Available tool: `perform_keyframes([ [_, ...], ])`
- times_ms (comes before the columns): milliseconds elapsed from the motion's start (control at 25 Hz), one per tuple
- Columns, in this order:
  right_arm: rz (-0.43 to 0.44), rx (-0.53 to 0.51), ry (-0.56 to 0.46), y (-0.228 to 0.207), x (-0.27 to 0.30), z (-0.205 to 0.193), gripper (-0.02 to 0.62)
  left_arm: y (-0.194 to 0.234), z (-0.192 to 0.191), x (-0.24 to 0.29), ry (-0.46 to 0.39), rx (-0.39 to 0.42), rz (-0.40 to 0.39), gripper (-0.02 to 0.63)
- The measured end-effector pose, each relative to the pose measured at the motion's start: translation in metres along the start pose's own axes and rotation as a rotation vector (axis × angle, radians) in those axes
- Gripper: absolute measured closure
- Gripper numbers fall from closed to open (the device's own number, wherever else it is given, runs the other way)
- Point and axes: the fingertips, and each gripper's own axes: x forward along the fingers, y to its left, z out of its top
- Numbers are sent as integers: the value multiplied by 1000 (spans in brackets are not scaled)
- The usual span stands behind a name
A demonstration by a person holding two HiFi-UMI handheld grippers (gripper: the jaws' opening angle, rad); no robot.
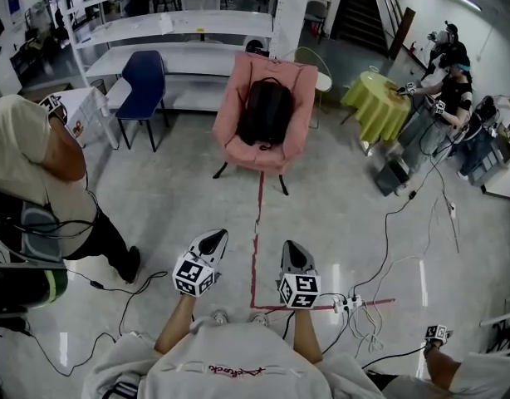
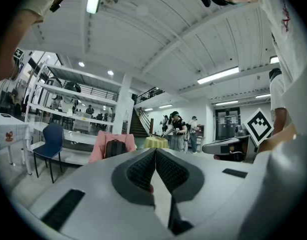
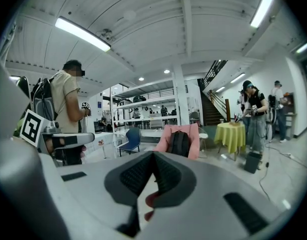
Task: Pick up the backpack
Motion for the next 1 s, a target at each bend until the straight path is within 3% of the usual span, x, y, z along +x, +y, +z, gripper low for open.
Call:
perform_keyframes([
  [520, -48, -7, -11, 43, 33, 6, 577, 57, 2, -12, -4, 3, -56, 594],
  [1000, -66, -5, -6, 46, 43, -5, 577, 72, -12, -10, -4, -10, -69, 594],
])
